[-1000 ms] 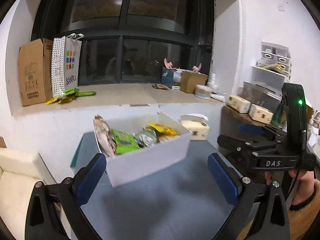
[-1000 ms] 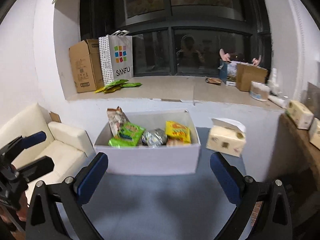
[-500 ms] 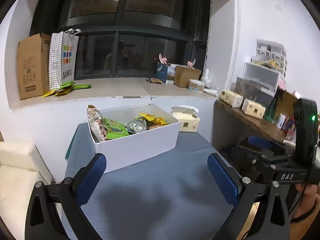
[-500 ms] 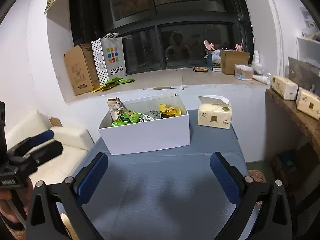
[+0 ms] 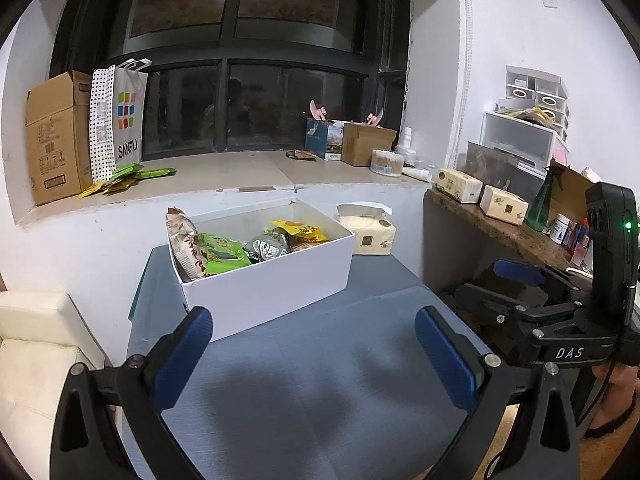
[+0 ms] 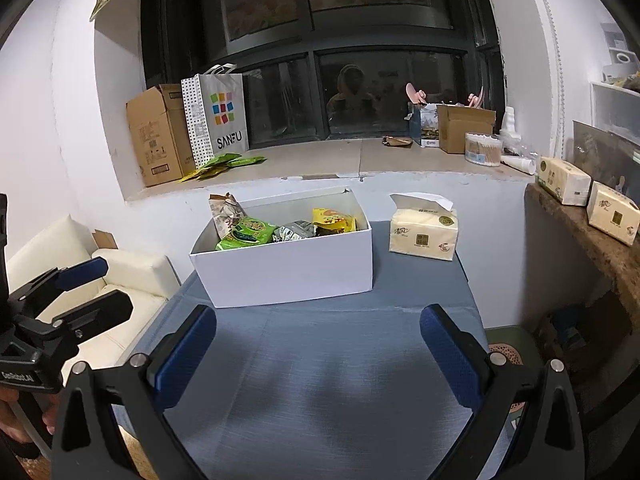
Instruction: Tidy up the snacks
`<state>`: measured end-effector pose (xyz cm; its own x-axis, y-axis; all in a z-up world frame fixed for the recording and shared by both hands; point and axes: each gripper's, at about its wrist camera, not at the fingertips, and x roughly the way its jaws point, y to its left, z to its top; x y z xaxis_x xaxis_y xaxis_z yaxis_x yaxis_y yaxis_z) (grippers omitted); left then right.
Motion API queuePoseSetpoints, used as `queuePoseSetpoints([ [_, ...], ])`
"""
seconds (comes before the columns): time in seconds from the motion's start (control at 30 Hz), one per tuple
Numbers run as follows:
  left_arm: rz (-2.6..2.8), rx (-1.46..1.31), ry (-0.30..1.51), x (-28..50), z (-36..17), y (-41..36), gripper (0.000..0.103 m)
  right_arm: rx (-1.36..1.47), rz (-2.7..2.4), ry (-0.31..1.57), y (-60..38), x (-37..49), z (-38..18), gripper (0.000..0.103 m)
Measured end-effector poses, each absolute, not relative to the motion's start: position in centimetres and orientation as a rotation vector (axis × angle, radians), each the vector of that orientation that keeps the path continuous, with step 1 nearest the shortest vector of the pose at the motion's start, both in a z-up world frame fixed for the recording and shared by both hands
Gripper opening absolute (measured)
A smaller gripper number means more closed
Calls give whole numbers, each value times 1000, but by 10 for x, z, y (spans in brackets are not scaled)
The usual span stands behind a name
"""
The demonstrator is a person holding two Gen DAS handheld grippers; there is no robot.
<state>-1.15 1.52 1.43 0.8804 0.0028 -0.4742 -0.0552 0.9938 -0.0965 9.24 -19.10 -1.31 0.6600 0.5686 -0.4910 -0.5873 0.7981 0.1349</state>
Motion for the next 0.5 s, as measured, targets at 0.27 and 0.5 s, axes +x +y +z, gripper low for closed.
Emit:
queuePoseSetpoints([
  [0.27, 29, -113, 495, -11, 13, 18, 103, -46, 655, 539, -188, 91, -12, 103],
  [0.5, 33, -108, 498, -11, 12, 17, 103, -49, 654, 540, -187, 91, -11, 103],
])
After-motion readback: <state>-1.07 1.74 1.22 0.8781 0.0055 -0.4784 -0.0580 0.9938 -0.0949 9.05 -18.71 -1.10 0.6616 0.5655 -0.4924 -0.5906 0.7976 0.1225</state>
